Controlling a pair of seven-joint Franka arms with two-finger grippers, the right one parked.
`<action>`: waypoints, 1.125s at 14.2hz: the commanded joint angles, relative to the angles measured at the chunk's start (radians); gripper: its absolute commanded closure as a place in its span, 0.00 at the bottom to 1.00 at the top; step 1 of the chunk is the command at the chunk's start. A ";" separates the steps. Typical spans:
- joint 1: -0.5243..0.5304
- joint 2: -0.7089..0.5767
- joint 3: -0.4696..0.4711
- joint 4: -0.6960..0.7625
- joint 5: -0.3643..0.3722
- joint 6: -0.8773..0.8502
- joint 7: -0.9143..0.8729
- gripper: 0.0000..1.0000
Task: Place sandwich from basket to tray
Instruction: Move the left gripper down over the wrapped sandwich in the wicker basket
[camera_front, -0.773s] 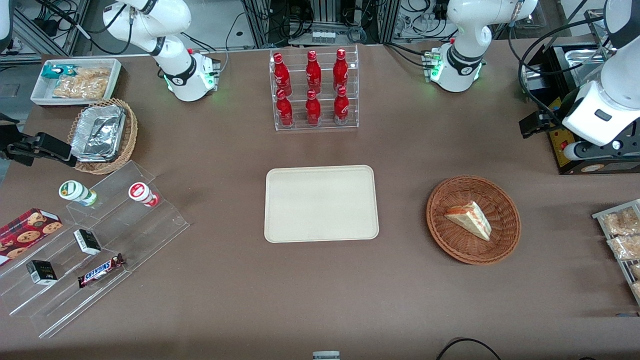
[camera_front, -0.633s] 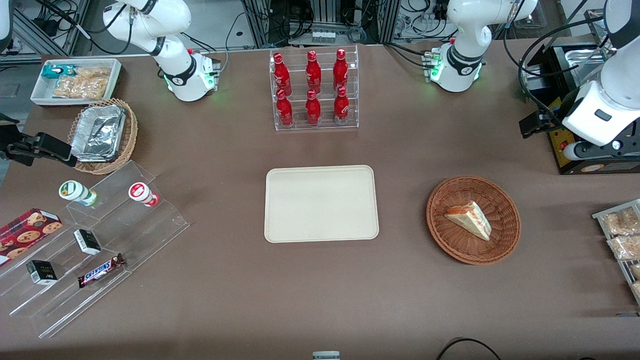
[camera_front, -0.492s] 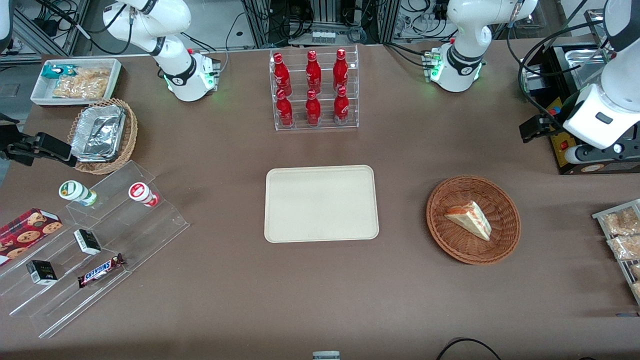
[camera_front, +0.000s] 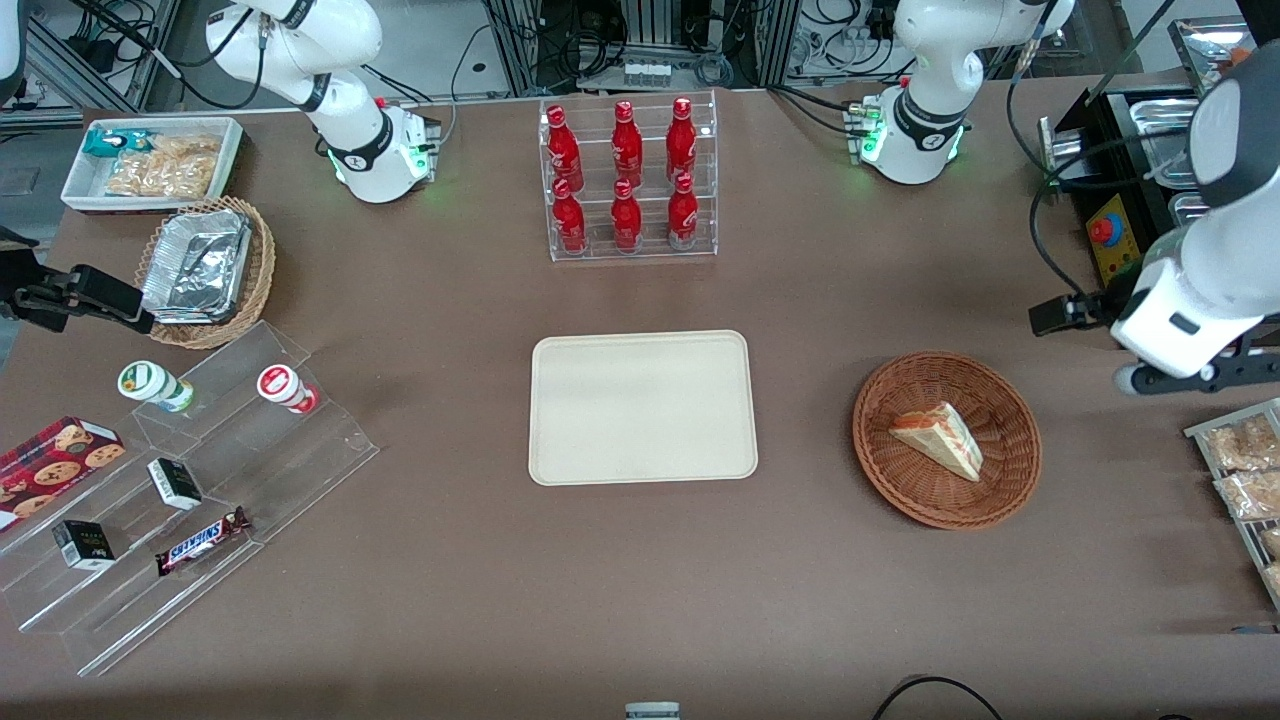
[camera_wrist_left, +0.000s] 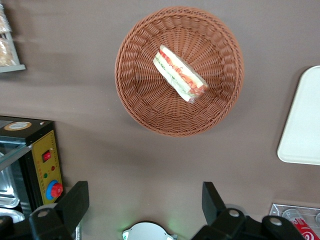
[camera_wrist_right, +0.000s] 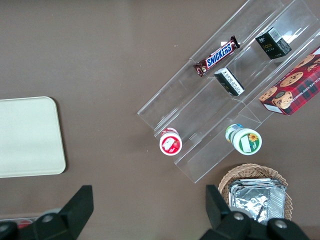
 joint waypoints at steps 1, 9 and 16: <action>0.001 0.062 0.000 -0.006 0.001 0.053 -0.006 0.00; -0.067 0.148 -0.001 -0.189 -0.012 0.348 -0.349 0.00; -0.062 0.150 -0.001 -0.418 -0.046 0.641 -0.722 0.00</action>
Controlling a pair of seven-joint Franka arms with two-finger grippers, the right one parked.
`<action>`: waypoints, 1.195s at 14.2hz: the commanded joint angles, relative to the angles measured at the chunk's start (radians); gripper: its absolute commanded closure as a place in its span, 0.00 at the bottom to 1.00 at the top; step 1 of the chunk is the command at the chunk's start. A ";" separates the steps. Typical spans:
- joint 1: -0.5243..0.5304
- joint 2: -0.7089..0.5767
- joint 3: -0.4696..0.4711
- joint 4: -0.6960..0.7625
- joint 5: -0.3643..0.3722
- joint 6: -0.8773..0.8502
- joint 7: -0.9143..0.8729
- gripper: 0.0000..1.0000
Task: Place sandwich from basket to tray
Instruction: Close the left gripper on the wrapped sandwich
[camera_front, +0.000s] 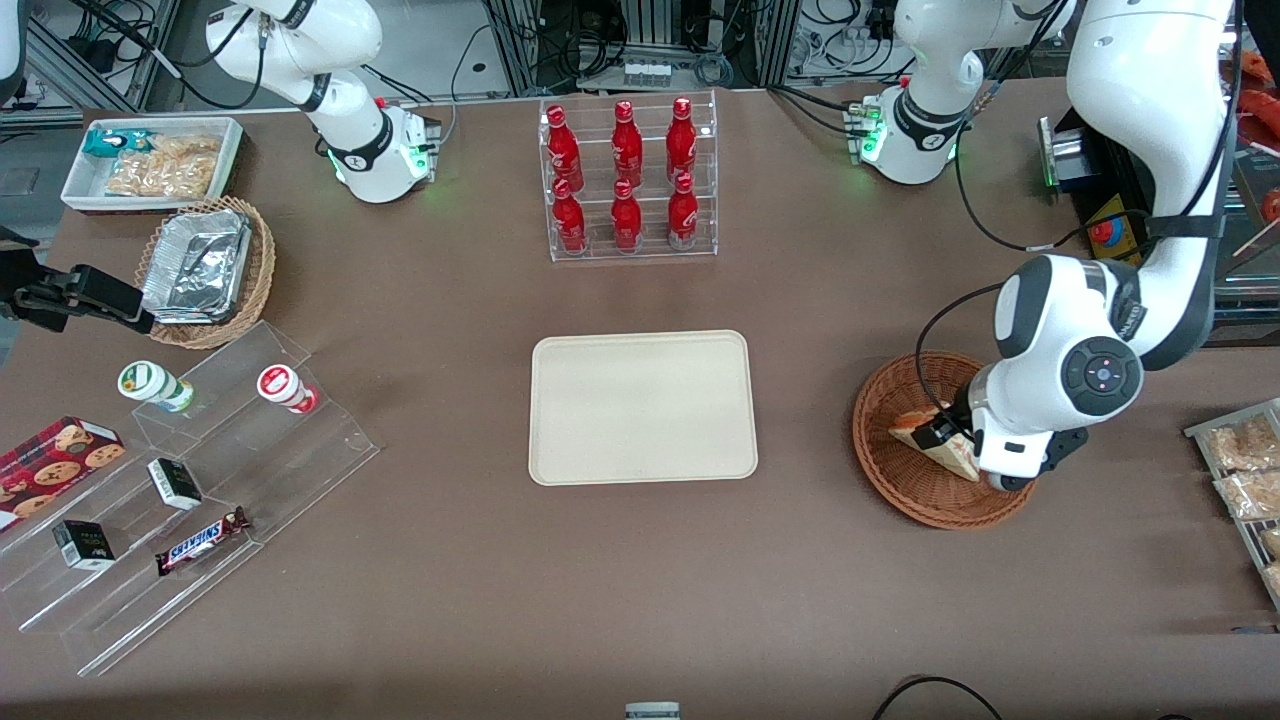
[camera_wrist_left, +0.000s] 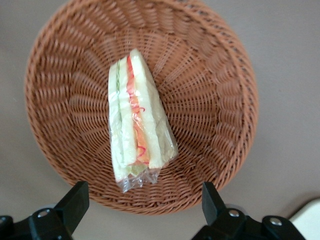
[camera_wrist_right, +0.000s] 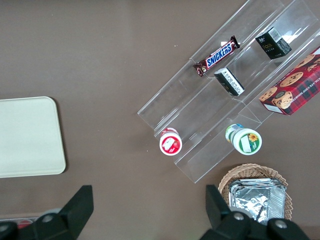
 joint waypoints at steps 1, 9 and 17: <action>0.004 -0.024 0.003 -0.062 -0.029 0.050 -0.114 0.00; 0.013 -0.011 0.040 -0.183 -0.045 0.218 -0.215 0.00; 0.011 0.018 0.040 -0.183 -0.072 0.315 -0.322 0.76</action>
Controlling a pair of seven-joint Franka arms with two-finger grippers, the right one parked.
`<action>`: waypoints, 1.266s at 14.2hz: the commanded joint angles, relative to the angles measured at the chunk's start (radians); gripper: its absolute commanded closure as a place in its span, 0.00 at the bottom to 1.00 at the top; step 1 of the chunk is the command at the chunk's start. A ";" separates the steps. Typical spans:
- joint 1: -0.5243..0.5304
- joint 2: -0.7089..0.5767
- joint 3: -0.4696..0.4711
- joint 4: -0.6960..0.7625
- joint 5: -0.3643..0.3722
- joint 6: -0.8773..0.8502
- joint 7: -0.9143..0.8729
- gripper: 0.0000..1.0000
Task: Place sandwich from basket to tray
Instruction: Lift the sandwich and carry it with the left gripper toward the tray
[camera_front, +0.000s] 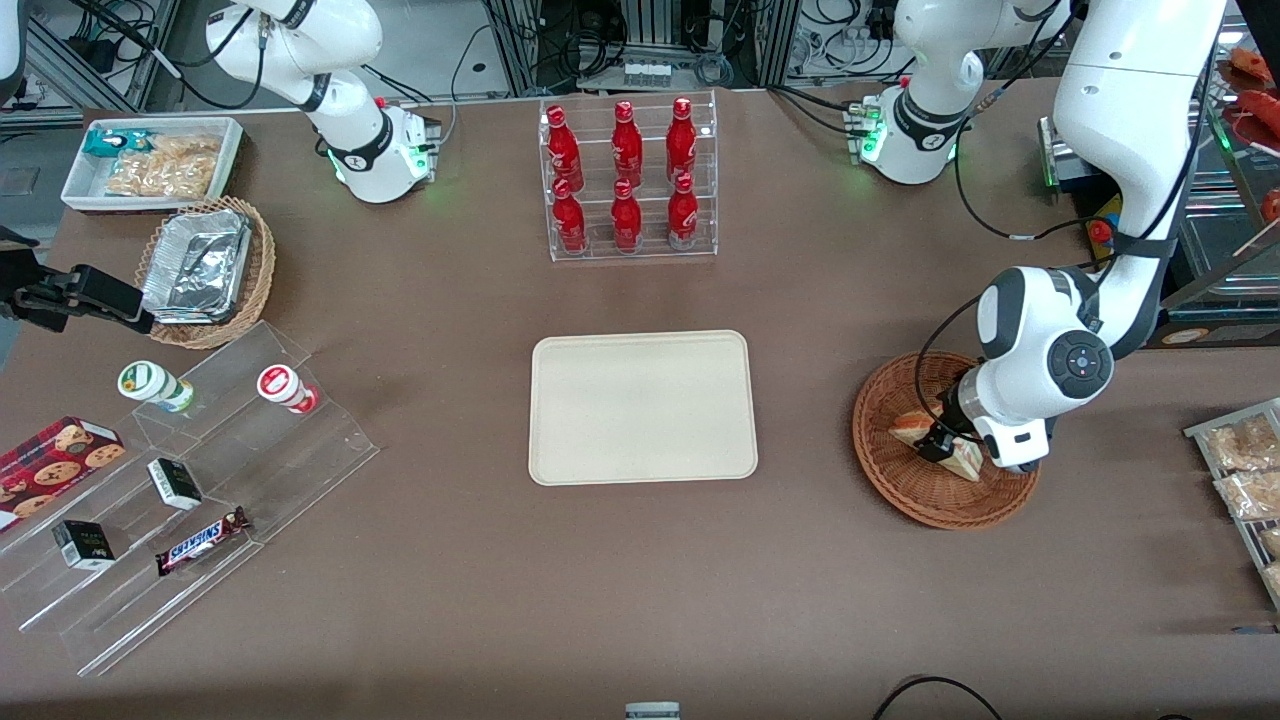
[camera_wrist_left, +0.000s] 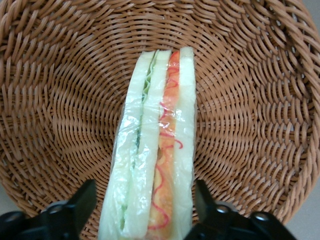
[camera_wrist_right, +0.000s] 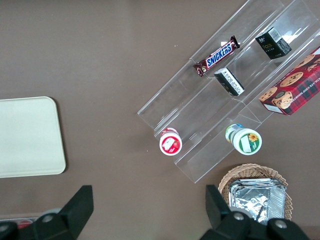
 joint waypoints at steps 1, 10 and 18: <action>0.000 -0.009 -0.003 0.000 -0.006 0.014 -0.006 0.85; -0.044 -0.072 -0.029 0.089 0.012 -0.030 0.263 0.95; -0.406 0.025 -0.032 0.268 0.020 -0.093 0.266 0.93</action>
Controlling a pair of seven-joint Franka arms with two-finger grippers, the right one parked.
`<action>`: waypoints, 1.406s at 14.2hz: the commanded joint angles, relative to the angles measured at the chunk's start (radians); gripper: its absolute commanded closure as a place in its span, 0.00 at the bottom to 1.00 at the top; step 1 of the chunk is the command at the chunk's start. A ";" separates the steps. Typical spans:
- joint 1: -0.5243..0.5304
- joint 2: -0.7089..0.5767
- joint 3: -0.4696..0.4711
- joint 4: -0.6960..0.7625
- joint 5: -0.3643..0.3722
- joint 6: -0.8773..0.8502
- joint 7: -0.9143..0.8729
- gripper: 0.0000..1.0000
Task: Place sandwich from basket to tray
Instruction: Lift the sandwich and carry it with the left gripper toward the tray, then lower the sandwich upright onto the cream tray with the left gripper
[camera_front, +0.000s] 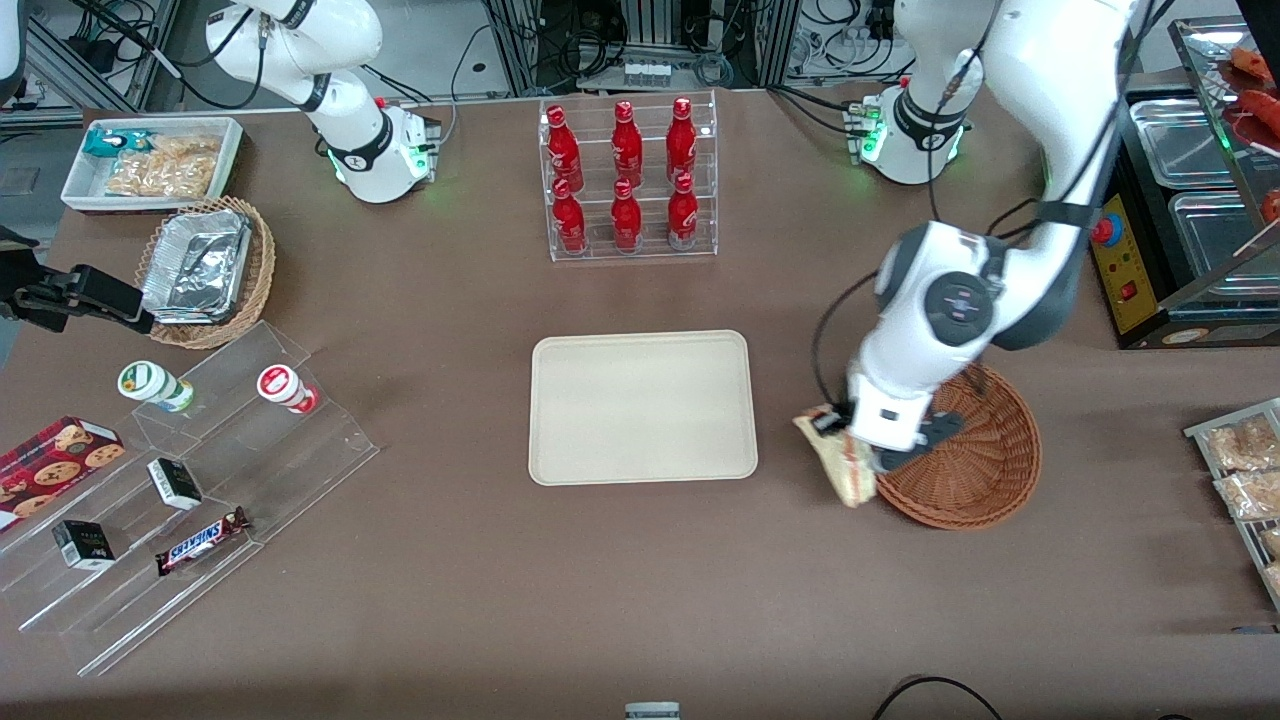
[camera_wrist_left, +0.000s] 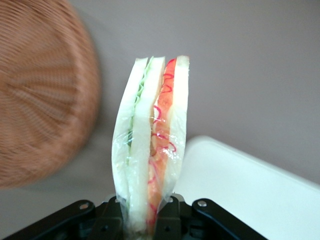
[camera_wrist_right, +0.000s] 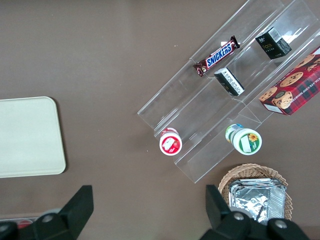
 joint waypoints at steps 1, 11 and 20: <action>-0.142 0.081 0.016 0.099 0.012 -0.018 -0.042 0.93; -0.377 0.294 0.021 0.284 0.135 -0.013 -0.238 0.89; -0.380 0.340 0.018 0.279 0.164 -0.016 -0.212 0.81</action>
